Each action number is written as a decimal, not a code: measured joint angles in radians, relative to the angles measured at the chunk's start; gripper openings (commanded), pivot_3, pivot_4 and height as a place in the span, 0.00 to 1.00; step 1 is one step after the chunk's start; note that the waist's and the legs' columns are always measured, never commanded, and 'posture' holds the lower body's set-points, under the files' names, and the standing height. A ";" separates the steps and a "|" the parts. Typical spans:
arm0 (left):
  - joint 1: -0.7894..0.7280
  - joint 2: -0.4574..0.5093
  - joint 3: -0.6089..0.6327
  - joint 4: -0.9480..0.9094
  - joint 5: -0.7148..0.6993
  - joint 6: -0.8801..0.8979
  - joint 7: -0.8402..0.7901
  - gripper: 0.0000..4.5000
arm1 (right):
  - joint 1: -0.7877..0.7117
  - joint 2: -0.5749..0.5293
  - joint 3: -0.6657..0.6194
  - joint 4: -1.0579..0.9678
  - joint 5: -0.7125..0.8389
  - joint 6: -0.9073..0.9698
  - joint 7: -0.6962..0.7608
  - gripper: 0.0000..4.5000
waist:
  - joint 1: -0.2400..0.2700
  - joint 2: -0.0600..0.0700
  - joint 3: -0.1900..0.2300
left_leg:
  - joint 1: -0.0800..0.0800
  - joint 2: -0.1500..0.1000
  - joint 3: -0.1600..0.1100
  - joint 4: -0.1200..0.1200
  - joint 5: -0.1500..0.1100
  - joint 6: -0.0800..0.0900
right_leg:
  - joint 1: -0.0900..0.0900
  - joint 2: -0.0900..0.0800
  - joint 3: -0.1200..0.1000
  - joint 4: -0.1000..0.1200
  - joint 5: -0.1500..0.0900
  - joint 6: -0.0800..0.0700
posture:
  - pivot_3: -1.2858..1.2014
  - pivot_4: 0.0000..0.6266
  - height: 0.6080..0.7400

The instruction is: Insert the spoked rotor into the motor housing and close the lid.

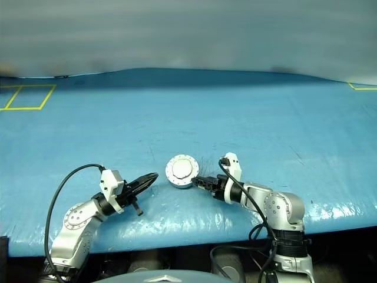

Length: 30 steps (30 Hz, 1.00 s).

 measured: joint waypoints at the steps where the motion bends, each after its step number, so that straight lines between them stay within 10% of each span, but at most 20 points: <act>1: -0.004 -0.005 -0.001 0.011 0.009 -0.007 0.004 0.00 | 0.001 0.000 0.003 -0.004 0.000 -0.004 0.000 0.61 | 0.001 0.000 0.000 | 0.000 0.000 0.000 0.000 0.000 0.000 | 0.000 0.000 0.000 0.000 0.000 0.000 | 0.52 0.24 1.00; 30: -0.090 -0.075 -0.082 0.091 0.149 -0.015 0.072 0.00 | 0.049 -0.021 0.038 -0.037 -0.020 -0.096 -0.005 0.61 | 0.006 0.000 0.000 | 0.002 0.001 0.001 0.003 0.000 0.000 | 0.003 0.002 0.000 0.001 0.001 0.000 | 0.52 0.24 1.00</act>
